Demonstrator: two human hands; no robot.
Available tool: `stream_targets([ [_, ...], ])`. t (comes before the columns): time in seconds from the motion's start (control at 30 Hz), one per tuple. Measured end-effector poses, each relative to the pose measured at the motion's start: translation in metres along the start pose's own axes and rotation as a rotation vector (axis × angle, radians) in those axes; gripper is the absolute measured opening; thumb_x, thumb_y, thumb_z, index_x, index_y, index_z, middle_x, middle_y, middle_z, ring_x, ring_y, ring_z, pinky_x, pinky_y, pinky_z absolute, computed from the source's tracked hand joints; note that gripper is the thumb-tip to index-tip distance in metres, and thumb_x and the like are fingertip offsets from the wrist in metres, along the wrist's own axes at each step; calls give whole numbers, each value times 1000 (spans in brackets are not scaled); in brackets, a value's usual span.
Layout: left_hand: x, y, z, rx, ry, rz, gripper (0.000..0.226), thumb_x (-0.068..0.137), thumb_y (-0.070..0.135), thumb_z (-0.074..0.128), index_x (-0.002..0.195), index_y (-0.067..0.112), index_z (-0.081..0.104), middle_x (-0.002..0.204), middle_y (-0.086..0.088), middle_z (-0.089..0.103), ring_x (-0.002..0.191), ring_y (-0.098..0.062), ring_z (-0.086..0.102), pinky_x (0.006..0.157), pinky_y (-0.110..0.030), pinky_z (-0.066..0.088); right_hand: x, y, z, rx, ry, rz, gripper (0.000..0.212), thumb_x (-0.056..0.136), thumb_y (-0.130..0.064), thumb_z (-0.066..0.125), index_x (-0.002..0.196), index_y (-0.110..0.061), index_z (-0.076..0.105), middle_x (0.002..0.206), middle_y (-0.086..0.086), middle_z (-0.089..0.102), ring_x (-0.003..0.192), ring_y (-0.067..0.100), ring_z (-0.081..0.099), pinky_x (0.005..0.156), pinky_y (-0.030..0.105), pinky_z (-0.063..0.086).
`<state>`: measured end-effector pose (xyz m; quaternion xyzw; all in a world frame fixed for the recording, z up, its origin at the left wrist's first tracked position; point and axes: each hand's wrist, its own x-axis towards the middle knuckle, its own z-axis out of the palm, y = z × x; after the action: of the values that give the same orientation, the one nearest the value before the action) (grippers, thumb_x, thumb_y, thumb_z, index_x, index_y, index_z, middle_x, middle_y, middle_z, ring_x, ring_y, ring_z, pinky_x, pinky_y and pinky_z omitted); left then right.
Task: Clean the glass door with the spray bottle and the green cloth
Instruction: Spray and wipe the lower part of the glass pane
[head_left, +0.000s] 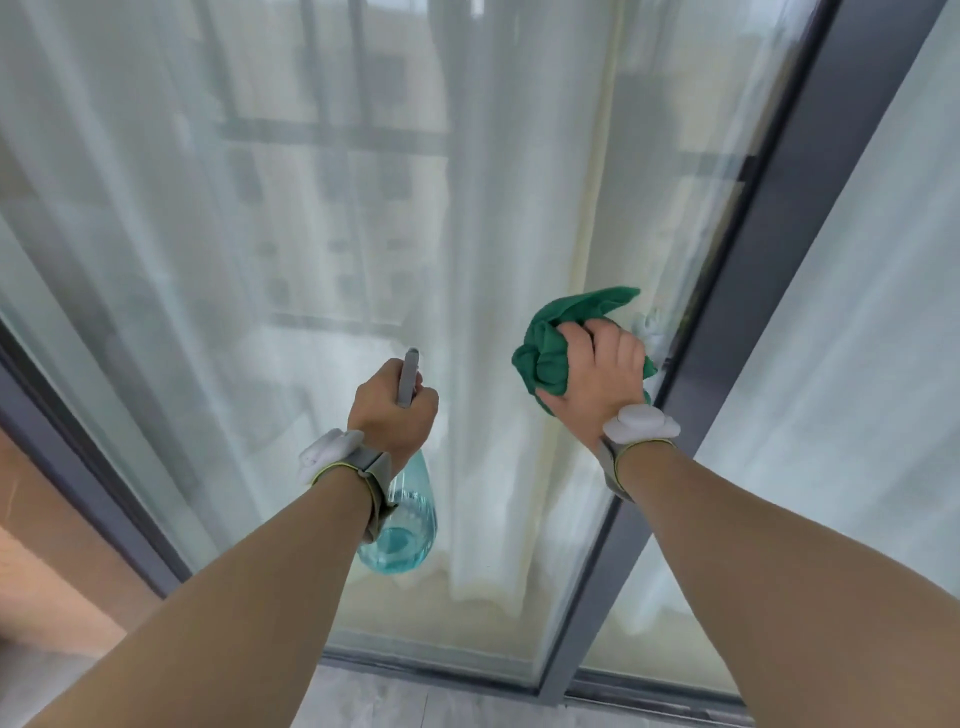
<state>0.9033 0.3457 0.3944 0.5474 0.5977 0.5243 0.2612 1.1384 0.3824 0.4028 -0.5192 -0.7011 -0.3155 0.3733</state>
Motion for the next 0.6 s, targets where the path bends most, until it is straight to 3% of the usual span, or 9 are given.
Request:
stream_targets([
  [0.07, -3, 5, 5, 1, -36, 18, 15, 74, 28, 52, 79, 15, 55, 67, 5, 52, 57, -16, 43, 56, -27, 39, -11, 0, -3, -7, -59, 192, 69, 73, -53, 61, 126, -12, 42, 116, 13, 43, 98, 31, 42, 89, 44, 31],
  [0.2, -4, 1, 0, -2, -92, 52, 9, 75, 29, 54, 77, 19, 52, 66, 7, 51, 57, -15, 43, 56, -27, 39, -35, -27, 4, 162, -116, 799, 79, 66, -40, 79, 128, -4, 47, 121, 20, 49, 108, 37, 47, 96, 47, 39],
  [0.37, 8, -13, -24, -22, -16, -32, 16, 77, 24, 57, 84, 9, 57, 66, 5, 49, 56, -15, 41, 55, -28, 39, -27, -66, 17, 473, 136, 1350, 76, 68, -23, 75, 132, -1, 41, 122, 18, 46, 111, 30, 43, 101, 42, 38],
  [0.43, 14, -16, -37, -16, -16, -26, 19, 73, 28, 54, 82, 11, 56, 65, 6, 48, 55, -16, 40, 55, -28, 38, -21, -86, 26, 523, 207, 1426, 76, 65, -24, 71, 131, 0, 41, 121, 18, 48, 108, 32, 46, 98, 45, 41],
  [0.6, 36, -29, -81, 28, -37, 36, 10, 78, 24, 55, 80, 15, 54, 67, 6, 50, 54, -12, 39, 53, -26, 37, -22, -146, 60, 561, 117, 1410, 87, 62, -29, 74, 136, -5, 35, 124, 17, 42, 107, 32, 44, 93, 44, 44],
])
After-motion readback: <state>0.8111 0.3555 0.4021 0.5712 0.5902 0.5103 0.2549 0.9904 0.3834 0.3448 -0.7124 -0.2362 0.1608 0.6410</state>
